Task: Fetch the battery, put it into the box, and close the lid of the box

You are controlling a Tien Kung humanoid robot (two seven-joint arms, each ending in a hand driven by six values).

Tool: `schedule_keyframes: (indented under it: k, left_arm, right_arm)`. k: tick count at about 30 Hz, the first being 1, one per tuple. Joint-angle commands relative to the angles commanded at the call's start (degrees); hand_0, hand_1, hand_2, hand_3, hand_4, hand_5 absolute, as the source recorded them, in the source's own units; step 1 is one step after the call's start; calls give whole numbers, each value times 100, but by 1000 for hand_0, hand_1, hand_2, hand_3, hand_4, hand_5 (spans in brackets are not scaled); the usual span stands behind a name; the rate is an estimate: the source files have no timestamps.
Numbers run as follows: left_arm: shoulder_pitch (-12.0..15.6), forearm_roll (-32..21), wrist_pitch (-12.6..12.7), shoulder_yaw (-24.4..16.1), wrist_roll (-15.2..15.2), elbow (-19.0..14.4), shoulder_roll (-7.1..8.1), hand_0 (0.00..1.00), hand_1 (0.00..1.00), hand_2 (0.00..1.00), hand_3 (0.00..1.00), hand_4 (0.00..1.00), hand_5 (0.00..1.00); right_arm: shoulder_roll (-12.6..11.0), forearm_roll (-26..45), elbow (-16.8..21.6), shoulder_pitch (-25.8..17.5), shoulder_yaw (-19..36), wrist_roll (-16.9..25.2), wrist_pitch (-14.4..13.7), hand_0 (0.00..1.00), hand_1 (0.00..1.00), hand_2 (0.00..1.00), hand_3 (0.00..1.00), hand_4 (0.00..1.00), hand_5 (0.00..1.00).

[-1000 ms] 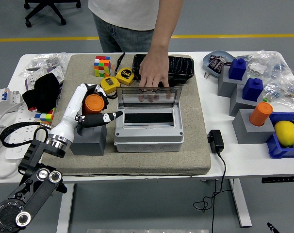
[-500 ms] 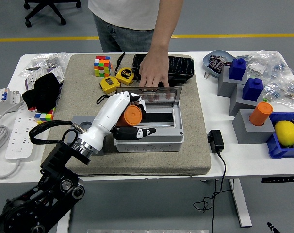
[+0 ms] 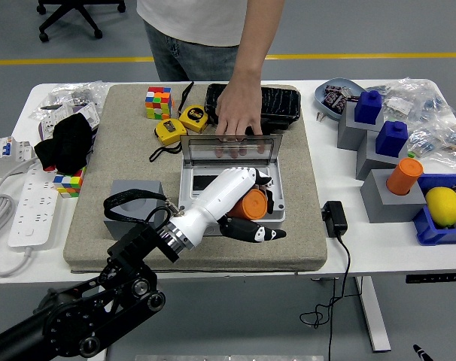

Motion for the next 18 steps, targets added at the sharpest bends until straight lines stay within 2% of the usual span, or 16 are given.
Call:
schedule_keyframes:
  k: [8, 9, 18]
  left_arm:
    - [-313, -261, 120, 36, -105, 664, -200, 56, 2, 15, 3, 975, 178]
    - [-351, -291, 129, 27, -115, 746, -225, 56, 2, 14, 3, 975, 208]
    - [-655, -324, 227, -83, -180, 1390, -446, 55, 2, 14, 2, 970, 215]
  right_arm:
    - [-18, -17, 0, 4, -2, -18, 2, 813, 761, 767, 799, 998, 998]
    - [-18, -15, 0, 6, -6, -17, 2, 812, 761, 767, 799, 998, 998]
    - [-20, -19, 0, -1, -19, -19, 6, 812, 761, 768, 799, 998, 998]
